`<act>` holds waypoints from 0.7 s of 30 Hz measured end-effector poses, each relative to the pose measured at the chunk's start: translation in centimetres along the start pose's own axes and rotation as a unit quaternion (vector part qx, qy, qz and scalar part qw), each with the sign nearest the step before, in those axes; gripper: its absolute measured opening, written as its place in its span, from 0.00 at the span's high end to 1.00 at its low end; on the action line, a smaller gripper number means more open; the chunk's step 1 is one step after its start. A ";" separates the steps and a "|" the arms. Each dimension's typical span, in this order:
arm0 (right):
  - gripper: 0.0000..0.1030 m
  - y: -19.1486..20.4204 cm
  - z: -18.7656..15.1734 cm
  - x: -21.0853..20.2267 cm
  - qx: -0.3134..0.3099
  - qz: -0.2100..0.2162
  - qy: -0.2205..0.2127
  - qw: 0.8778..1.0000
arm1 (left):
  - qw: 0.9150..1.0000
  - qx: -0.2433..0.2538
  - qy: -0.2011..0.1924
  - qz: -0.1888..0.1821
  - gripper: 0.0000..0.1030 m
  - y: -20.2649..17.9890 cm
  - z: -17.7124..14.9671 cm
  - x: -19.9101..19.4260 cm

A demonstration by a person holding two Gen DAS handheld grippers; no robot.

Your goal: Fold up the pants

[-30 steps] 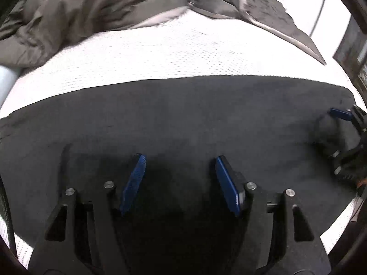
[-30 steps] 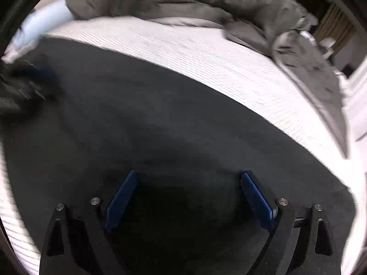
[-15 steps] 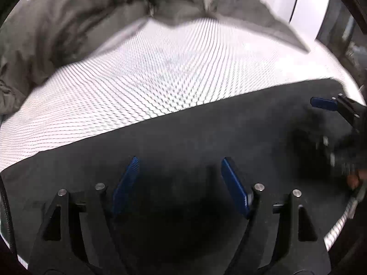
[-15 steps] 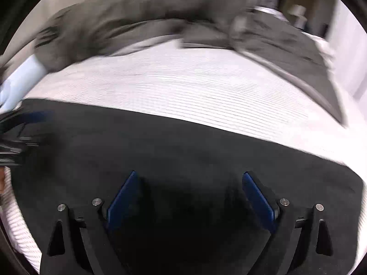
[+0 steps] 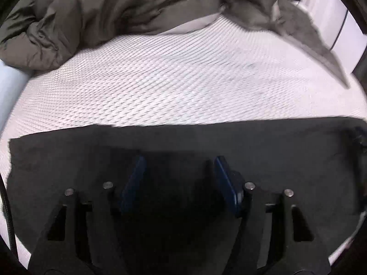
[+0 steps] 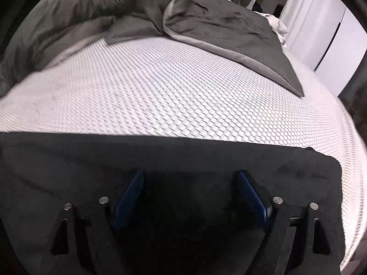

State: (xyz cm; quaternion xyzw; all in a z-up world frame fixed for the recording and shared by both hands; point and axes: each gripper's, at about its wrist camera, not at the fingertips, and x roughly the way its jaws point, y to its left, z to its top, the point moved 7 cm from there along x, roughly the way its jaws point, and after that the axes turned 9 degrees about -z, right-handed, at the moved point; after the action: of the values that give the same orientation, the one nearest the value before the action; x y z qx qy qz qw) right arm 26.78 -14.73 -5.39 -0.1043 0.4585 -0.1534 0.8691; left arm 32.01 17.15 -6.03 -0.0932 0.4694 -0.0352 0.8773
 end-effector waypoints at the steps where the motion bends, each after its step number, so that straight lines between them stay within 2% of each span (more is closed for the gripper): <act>1: 0.17 1.3 0.4 -0.8 -0.003 0.029 -0.011 1.000 | 1.000 0.008 -0.006 -0.022 0.42 -1.6 0.1 -0.1; 3: 0.17 5.7 0.7 -2.8 -0.025 0.100 -0.030 0.994 | 0.998 0.029 -0.008 -0.050 0.41 -5.1 0.1 0.6; 5: 0.17 8.8 0.9 -3.3 -0.046 0.135 -0.033 0.989 | 0.996 0.058 0.010 -0.069 0.41 -9.2 0.0 2.8; 6: 0.17 10.8 0.7 -3.2 -0.060 0.137 -0.027 0.988 | 0.995 0.068 0.021 -0.066 0.41 -10.8 -0.4 3.6; 8: 0.17 12.7 -0.2 -2.3 -0.090 0.099 -0.007 0.991 | 0.995 0.082 0.040 -0.044 0.41 -11.4 -0.7 5.4; 9: 0.17 12.3 -0.5 -1.5 -0.099 0.068 -0.004 0.993 | 0.995 0.075 0.035 -0.054 0.41 -11.0 -0.8 5.2; 10: 0.16 11.3 -0.5 -1.3 -0.094 0.056 -0.005 0.994 | 0.996 0.065 0.032 -0.061 0.42 -10.2 -0.7 4.9; 11: 0.16 10.4 -0.6 -1.3 -0.085 0.048 -0.001 0.995 | 0.997 0.054 0.029 -0.056 0.50 -8.9 -0.5 4.5; 12: 0.16 9.0 -0.6 -1.2 -0.076 0.030 0.002 0.997 | 0.998 0.043 0.024 -0.050 0.50 -7.4 -0.4 4.1; 14: 0.12 5.7 -0.4 -0.3 -0.061 -0.004 0.007 0.998 | 0.999 0.010 0.016 0.028 0.50 -3.1 -0.2 2.9; 15: 0.11 3.9 0.2 0.4 -0.047 -0.001 0.010 0.999 | 0.999 -0.006 0.011 0.040 0.50 -1.5 -0.2 2.3; 17: 0.11 1.5 0.5 1.3 -0.022 0.008 0.019 1.000 | 0.999 -0.029 0.012 0.014 0.50 0.8 -0.5 0.8; 19: 0.12 -0.5 0.4 0.7 -0.006 0.002 0.014 1.000 | 1.000 -0.013 -0.001 -0.001 0.50 1.8 -1.0 -1.5; 21: 0.12 -1.1 0.7 -0.7 0.001 0.030 0.001 1.000 | 0.999 0.013 -0.021 0.023 0.50 3.3 -1.3 -3.9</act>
State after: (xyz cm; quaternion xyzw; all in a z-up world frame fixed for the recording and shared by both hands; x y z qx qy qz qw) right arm 26.78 -15.43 -4.14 -0.0900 0.4619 -0.1279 0.8730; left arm 28.61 20.84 -4.21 -0.0715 0.4521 -0.0191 0.8889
